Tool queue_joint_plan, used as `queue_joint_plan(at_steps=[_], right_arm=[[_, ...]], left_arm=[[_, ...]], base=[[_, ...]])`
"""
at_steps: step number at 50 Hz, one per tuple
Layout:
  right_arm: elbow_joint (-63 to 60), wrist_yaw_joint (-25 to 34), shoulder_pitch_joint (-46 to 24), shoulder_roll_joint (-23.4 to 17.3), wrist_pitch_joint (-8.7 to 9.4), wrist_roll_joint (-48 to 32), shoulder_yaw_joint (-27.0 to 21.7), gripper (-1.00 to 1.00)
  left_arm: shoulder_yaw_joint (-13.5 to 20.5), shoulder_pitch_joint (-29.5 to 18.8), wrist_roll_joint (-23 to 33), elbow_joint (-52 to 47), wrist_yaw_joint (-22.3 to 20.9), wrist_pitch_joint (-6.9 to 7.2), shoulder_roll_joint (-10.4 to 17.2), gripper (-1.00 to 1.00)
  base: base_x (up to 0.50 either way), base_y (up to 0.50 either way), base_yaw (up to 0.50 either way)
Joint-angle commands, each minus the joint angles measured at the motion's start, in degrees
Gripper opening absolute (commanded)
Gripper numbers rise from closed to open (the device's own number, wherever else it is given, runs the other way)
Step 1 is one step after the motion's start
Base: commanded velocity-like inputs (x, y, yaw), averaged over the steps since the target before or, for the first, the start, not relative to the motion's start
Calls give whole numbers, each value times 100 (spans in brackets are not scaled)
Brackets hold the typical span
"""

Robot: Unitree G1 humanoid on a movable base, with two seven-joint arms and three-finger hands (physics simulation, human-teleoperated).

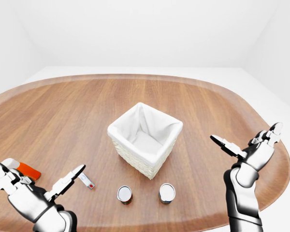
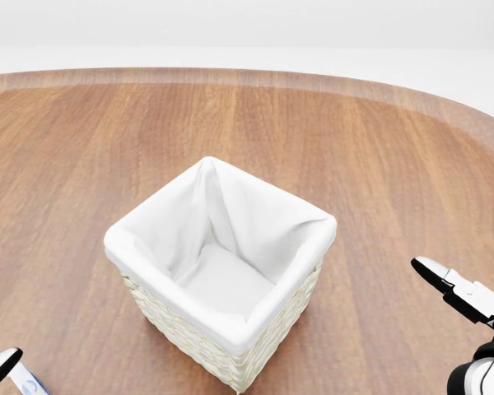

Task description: Pick up the alphabet soup and the cream cheese box, and put them in the basket.

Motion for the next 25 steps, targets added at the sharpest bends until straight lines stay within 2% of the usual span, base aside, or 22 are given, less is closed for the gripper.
queue_joint_plan(at_steps=[1,3,6,13,18,20,22,24,25], right_arm=[[87,0,-40,-31,0,-116,-14,100],[85,0,-36,-34,0,-107,-11,100],[9,0,-3,-20,0,-201,10,100],[118,0,-39,-40,0,-197,-11,100],[197,0,-65,-55,0,-216,3,100],[158,0,-57,-54,0,-200,-1,100],[122,0,-48,-49,0,-201,-1,100],[167,0,-58,-51,0,-206,-1,100],[202,0,-68,-54,0,-212,1,100]], left_arm=[[149,81,1049,-326,423,0,-80,100],[195,102,1223,-428,443,0,-114,100],[181,192,1901,-412,443,0,-176,100],[299,134,2216,-205,443,0,-114,100],[416,151,3070,-26,443,0,-52,100],[438,161,3082,26,443,0,-33,100],[431,195,3325,45,443,0,-22,100],[447,206,3284,23,443,0,-30,100],[459,228,3553,-34,443,0,-27,100]], base=[[0,0,0],[0,0,0],[0,0,0],[0,0,0],[0,0,0],[0,0,0],[0,0,0],[0,0,0],[0,0,0]])
